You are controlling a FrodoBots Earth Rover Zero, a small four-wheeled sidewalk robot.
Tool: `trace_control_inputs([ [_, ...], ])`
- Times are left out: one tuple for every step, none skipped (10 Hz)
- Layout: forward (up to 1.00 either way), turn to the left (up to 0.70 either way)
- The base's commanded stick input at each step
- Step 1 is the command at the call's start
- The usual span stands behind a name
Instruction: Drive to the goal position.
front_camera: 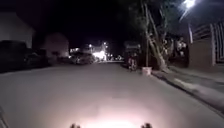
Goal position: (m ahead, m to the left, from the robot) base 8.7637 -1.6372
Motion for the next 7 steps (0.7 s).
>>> trace_control_inputs([
  [0.7,0.0],
  [0.7,0.0],
  [0.7,0.0],
  [0.7,0.0],
  [0.7,0.0],
  [0.7,0.0],
  [0.7,0.0],
])
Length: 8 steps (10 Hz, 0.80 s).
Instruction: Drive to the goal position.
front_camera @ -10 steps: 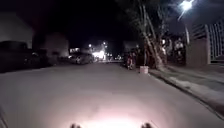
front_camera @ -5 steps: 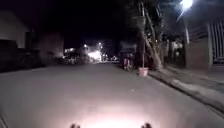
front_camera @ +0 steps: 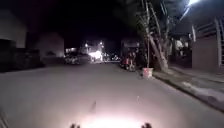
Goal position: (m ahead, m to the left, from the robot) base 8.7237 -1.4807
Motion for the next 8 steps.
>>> trace_control_inputs([
  [0.7,0.0],
  [0.7,0.0],
  [0.7,0.0],
  [0.7,0.0],
  [0.7,0.0],
  [0.7,0.0],
  [0.7,0.0],
  [0.7,0.0],
])
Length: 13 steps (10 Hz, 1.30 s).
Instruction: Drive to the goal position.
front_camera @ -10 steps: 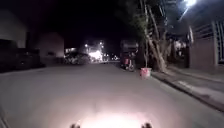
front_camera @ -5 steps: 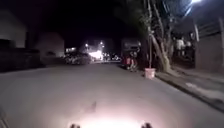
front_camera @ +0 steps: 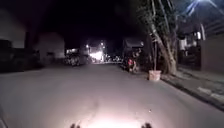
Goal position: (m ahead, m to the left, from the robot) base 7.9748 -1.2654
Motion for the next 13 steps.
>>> trace_control_inputs([
  [0.7,0.0],
  [0.7,0.0],
  [0.7,0.0],
  [0.7,0.0],
  [0.7,0.0],
  [0.7,0.0],
  [0.7,0.0],
  [0.7,0.0],
  [0.7,0.0],
  [0.7,0.0],
  [0.7,0.0],
  [0.7,0.0],
  [0.7,0.0],
])
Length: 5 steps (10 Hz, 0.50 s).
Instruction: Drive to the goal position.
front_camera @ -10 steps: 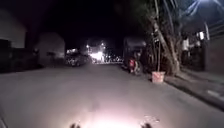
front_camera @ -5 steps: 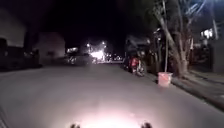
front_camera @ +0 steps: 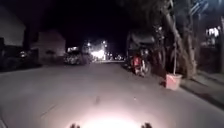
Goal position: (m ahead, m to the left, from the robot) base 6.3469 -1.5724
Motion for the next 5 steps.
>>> trace_control_inputs([
  [0.7,0.0],
  [0.7,0.0],
  [0.7,0.0],
  [0.7,0.0],
  [0.7,0.0],
])
